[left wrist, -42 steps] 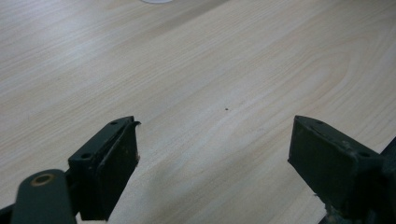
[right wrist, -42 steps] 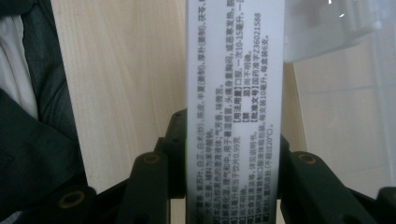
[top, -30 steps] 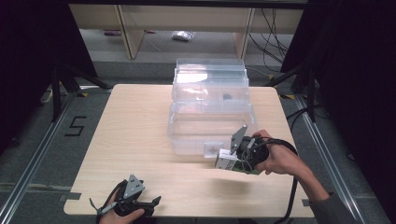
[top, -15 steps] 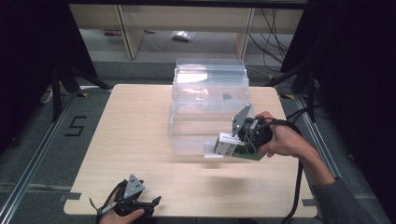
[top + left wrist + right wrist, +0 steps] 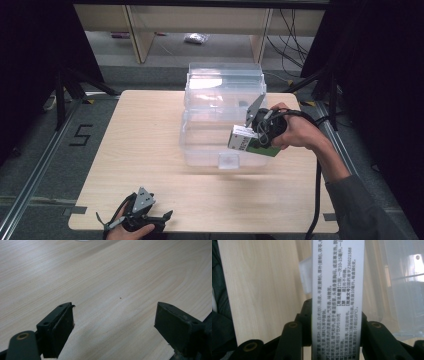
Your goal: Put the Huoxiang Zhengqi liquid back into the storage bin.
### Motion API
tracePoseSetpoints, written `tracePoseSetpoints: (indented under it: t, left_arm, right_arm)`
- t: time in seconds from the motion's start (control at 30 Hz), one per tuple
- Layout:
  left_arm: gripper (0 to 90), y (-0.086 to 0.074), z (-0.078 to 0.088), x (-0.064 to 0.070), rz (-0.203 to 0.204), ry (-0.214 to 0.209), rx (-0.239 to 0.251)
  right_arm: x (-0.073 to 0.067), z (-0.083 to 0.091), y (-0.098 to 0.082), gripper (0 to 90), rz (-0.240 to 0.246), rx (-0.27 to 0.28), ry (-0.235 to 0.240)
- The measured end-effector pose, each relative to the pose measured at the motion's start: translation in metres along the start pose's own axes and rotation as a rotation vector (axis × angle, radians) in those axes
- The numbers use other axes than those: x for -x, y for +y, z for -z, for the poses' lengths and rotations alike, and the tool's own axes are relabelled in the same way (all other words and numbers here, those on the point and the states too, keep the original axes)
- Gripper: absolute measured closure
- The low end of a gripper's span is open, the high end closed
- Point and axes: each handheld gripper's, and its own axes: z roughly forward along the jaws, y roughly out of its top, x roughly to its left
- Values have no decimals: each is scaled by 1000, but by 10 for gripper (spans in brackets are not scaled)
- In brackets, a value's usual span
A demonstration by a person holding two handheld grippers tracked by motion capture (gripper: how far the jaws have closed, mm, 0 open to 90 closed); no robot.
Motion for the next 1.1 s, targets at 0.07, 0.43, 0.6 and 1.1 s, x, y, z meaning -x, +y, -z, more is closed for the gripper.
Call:
tracePoseSetpoints:
  t: [0.07, 0.43, 0.6, 1.1]
  left_arm:
    - [151, 0, 0, -1, -10, 8, -5]
    - [151, 0, -1, 1, 24, 1, 17]
    - [151, 0, -2, 1, 19, -2, 23]
    - [151, 0, -2, 2, 42, 1, 26]
  right_arm:
    - [5, -2, 2, 647, -7, 18, 9]
    - [33, -18, 3, 646, -9, 11, 12]
    - [42, -28, 2, 646, -3, -1, 5]
    - [60, -60, 0, 646, -7, -34, 31]
